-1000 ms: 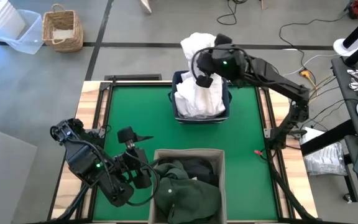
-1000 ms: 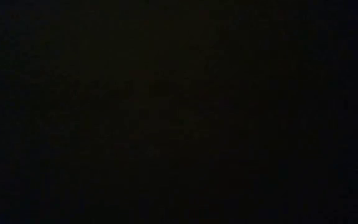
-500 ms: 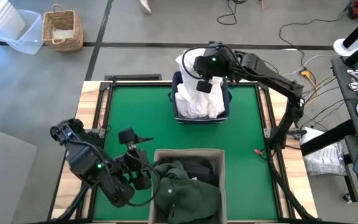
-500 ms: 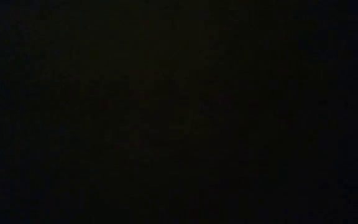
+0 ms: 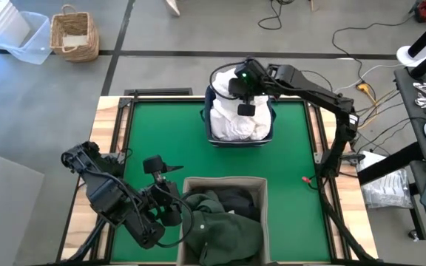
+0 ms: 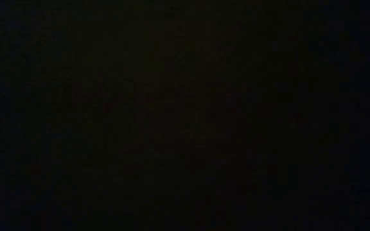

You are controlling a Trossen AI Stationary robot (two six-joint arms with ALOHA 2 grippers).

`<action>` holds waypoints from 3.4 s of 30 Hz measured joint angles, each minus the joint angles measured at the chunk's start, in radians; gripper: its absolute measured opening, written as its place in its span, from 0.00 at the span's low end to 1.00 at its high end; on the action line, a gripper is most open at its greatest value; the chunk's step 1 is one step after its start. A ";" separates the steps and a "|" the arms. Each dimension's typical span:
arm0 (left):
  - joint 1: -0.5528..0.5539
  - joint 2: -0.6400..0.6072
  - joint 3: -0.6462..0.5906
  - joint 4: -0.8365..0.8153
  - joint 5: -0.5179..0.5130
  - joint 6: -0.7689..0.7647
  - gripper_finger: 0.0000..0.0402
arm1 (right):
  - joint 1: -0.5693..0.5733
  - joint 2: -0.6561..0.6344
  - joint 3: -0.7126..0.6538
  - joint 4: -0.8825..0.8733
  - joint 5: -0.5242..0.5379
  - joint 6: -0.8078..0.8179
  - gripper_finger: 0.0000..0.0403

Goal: Sort clothes
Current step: Put the white shirt into the blue laundry bin

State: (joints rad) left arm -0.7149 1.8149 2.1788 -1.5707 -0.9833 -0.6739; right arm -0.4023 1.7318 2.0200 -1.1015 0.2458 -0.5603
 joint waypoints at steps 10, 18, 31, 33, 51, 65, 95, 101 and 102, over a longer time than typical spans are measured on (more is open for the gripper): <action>0.000 0.000 0.001 0.000 -0.001 0.001 0.85 | -0.002 0.006 -0.138 0.069 -0.012 -0.043 0.10; 0.000 0.000 0.000 0.000 -0.001 0.001 0.85 | -0.010 0.006 -0.225 0.136 -0.060 -0.043 0.10; 0.000 0.000 -0.001 0.000 -0.001 0.001 0.85 | -0.070 0.006 -0.257 0.139 -0.280 0.039 0.10; 0.000 0.000 -0.003 0.000 -0.001 0.000 0.85 | -0.080 0.006 -0.257 0.135 -0.324 0.037 0.10; 0.000 -0.001 -0.009 0.000 -0.001 -0.001 0.85 | -0.101 0.005 -0.362 0.063 -0.362 -0.070 0.10; 0.000 0.000 -0.009 0.000 -0.001 -0.001 0.85 | -0.102 0.005 -0.395 0.158 -0.350 -0.036 0.30; 0.000 0.000 -0.009 0.000 -0.001 -0.017 0.85 | -0.102 -0.153 -0.392 0.113 -0.347 0.018 0.75; 0.000 0.000 -0.009 0.000 -0.001 -0.024 0.85 | -0.102 -0.219 -0.392 0.113 -0.348 0.013 0.72; 0.000 0.000 -0.009 0.000 -0.001 -0.025 0.85 | -0.102 -0.230 -0.392 0.111 -0.349 0.012 0.71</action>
State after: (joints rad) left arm -0.7147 1.8145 2.1696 -1.5711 -0.9844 -0.6987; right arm -0.5045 1.5016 1.6276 -0.9903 -0.1027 -0.5484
